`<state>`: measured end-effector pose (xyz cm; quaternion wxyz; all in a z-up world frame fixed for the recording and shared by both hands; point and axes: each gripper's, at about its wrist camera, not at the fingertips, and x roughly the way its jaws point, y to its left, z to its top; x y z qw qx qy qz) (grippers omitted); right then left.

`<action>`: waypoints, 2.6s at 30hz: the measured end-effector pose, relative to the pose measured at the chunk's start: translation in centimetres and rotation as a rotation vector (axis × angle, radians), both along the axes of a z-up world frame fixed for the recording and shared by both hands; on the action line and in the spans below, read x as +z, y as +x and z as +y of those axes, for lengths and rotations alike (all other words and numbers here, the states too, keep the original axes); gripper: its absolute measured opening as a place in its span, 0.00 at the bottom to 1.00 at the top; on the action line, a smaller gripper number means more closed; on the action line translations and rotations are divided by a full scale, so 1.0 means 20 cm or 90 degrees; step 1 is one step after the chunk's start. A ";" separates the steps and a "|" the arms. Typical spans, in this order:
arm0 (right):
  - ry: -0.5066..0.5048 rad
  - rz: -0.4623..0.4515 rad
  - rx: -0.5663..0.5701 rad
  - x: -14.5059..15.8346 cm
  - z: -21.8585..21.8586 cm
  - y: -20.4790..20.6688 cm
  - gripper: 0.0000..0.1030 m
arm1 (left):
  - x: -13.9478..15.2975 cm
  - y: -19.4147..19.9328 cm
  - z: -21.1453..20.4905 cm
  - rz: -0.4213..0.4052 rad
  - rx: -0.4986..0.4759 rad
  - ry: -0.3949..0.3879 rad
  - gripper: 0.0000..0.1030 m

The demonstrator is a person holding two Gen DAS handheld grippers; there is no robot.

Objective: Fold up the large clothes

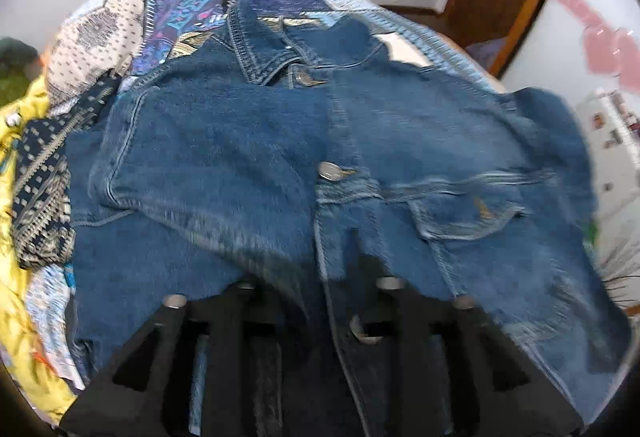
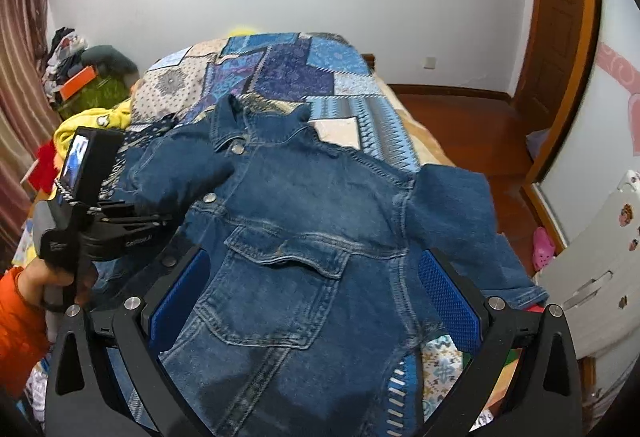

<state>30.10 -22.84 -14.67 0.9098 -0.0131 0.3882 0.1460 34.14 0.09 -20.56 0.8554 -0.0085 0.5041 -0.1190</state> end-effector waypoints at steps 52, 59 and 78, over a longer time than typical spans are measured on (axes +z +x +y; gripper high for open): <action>-0.152 0.089 0.322 -0.40 1.52 0.66 0.12 | -0.01 -0.54 1.09 -0.051 0.309 0.045 0.81; -0.053 0.037 0.301 -0.11 1.26 0.59 0.12 | 0.11 -0.51 0.97 -0.075 0.284 0.062 0.81; 0.146 0.048 0.115 0.01 0.26 0.58 0.12 | 0.04 -0.15 0.51 -0.017 0.193 0.035 0.86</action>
